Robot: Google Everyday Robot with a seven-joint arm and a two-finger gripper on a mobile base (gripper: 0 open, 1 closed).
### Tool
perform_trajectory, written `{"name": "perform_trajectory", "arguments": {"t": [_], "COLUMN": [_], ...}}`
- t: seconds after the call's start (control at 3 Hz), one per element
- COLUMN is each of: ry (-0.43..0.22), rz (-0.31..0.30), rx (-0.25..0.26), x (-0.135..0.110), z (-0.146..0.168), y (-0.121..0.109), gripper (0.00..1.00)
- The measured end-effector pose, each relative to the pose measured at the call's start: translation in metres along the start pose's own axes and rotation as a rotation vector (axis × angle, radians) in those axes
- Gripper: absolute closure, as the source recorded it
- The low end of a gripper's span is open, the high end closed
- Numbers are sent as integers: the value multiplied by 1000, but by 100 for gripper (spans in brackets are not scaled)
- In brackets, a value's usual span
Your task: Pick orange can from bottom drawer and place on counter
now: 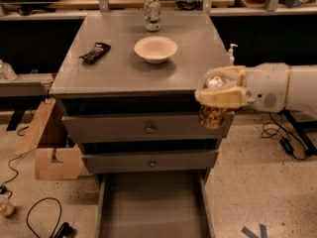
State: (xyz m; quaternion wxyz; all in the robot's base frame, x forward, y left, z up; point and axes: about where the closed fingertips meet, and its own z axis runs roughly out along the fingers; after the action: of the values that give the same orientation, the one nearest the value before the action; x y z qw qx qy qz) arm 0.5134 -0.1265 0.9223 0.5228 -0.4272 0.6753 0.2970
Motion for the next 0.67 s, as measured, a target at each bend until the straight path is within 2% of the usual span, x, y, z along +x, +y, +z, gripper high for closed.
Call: {"name": "perform_trajectory", "arguments": {"t": [0.33, 0.67], "ry": [-31, -31], "rz": [64, 64], "rx": [80, 80], "x": [-18, -18], "z": [-3, -3], "y": [-47, -47], "gripper": [100, 100]}}
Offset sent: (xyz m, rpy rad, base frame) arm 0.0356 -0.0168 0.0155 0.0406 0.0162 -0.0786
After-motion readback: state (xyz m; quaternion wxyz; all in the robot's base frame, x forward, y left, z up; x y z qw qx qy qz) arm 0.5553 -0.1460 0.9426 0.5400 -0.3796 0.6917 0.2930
